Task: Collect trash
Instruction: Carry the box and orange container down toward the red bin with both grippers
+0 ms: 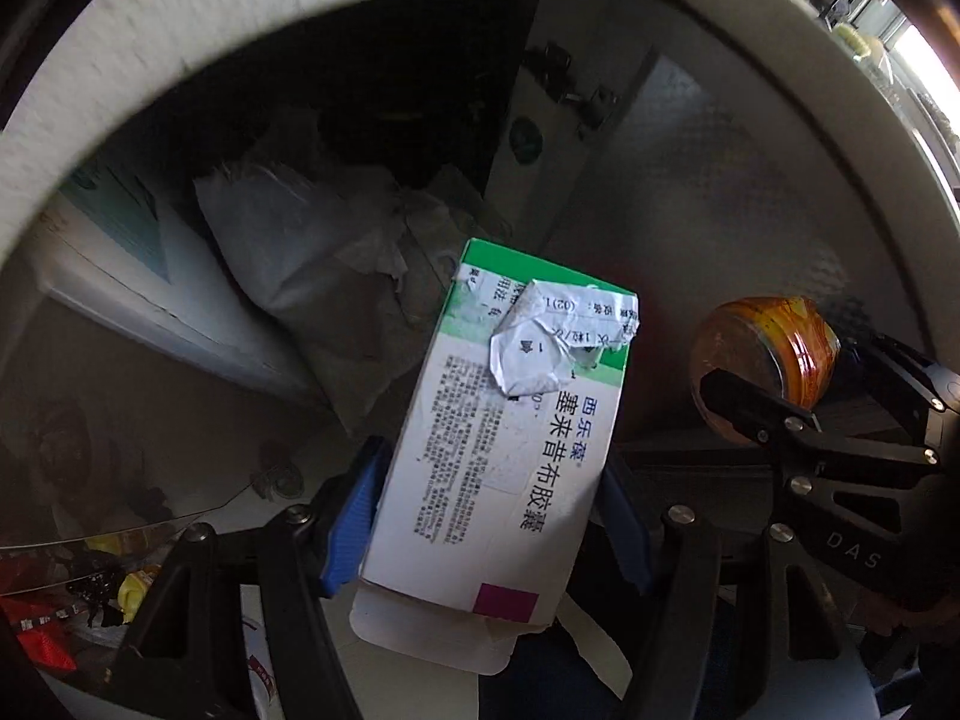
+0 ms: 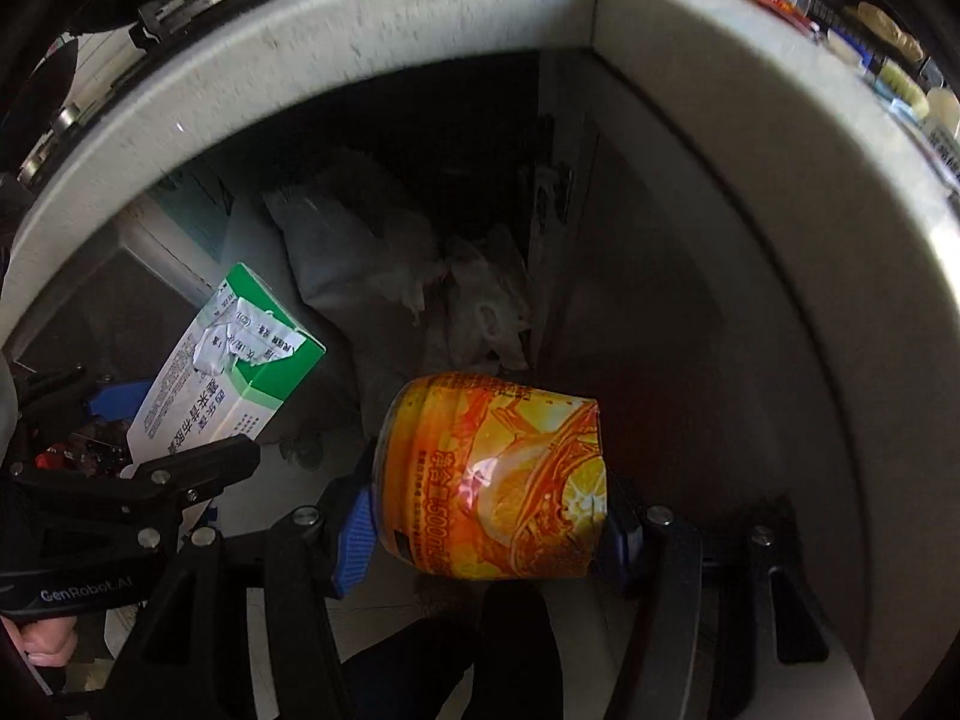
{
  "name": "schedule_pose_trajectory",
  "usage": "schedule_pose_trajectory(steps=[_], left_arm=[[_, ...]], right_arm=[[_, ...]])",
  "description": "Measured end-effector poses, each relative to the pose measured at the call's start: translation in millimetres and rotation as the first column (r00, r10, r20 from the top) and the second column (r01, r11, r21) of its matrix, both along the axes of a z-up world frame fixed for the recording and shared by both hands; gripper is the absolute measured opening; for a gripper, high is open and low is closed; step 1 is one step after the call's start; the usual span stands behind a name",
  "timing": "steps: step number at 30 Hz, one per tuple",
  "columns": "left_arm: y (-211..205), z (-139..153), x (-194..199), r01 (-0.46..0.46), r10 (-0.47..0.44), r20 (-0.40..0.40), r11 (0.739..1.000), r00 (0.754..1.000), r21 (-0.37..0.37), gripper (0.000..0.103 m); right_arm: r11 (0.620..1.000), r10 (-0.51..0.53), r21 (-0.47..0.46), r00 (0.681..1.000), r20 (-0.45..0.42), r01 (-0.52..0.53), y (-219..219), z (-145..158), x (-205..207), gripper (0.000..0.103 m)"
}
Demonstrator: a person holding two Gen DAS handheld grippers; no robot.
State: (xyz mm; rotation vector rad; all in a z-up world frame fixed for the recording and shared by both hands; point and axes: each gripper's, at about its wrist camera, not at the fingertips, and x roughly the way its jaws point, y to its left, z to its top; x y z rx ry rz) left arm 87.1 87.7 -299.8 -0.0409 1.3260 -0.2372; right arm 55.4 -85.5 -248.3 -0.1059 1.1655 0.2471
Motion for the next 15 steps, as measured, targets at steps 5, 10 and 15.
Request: schedule_pose_trajectory(steps=[5,10,15], left_arm=[[-9,-82,17,0.036,-0.037,-0.036,0.999,0.999,-0.027,0.065],[-20,-148,34,0.075,-0.081,-0.092,0.995,0.992,-0.069,0.065],[-41,-187,48,0.15,-0.162,-0.128,0.983,0.978,-0.102,0.066]], right_arm=[[0.999,-0.042,-0.023,0.998,-0.039,0.042,-5,-77,9,0.057],[0.993,-0.11,-0.049,0.992,-0.062,0.107,-9,-137,22,0.057],[0.987,-0.154,-0.068,0.984,-0.084,0.148,-22,-172,31,0.057]])
